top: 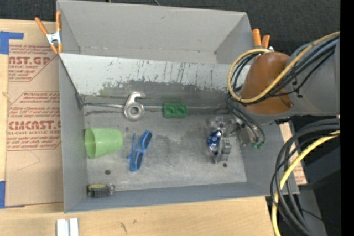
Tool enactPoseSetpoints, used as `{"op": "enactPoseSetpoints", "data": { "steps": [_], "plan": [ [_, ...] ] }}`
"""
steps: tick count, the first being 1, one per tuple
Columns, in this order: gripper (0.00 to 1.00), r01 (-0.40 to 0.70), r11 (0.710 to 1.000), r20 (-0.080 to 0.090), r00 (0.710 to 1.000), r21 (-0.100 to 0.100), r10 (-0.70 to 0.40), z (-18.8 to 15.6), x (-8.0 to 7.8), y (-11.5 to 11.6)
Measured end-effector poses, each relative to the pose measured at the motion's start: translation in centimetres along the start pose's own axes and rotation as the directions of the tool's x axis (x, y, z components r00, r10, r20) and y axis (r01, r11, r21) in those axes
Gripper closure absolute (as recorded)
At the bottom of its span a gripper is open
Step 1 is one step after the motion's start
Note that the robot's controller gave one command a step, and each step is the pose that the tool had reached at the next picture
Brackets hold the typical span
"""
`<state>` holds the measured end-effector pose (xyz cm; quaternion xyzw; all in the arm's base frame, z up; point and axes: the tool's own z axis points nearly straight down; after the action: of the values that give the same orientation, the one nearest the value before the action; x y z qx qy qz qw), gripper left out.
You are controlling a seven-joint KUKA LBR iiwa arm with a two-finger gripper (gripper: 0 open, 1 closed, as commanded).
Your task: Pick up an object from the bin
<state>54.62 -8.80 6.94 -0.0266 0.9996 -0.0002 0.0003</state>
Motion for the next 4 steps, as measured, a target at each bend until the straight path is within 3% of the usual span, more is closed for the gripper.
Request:
{"op": "enactPoseSetpoints", "data": {
  "steps": [1, 2, 3, 4],
  "plan": [
    [1.00, 0.057, 0.998, 0.011, 0.998, 0.004, -0.057, -18.0, 1.5, -2.4],
    [0.00, 0.058, 0.998, 0.003, 0.998, 0.001, -0.058, -17.5, 1.6, -2.3],
    [0.00, 0.334, 0.943, -0.005, 0.943, -0.004, -0.334, -3.2, 3.4, 2.6],
    [0.00, 0.573, 0.820, 0.007, 0.820, 0.004, -0.573, -0.1, 5.9, 3.4]
  ]
}}
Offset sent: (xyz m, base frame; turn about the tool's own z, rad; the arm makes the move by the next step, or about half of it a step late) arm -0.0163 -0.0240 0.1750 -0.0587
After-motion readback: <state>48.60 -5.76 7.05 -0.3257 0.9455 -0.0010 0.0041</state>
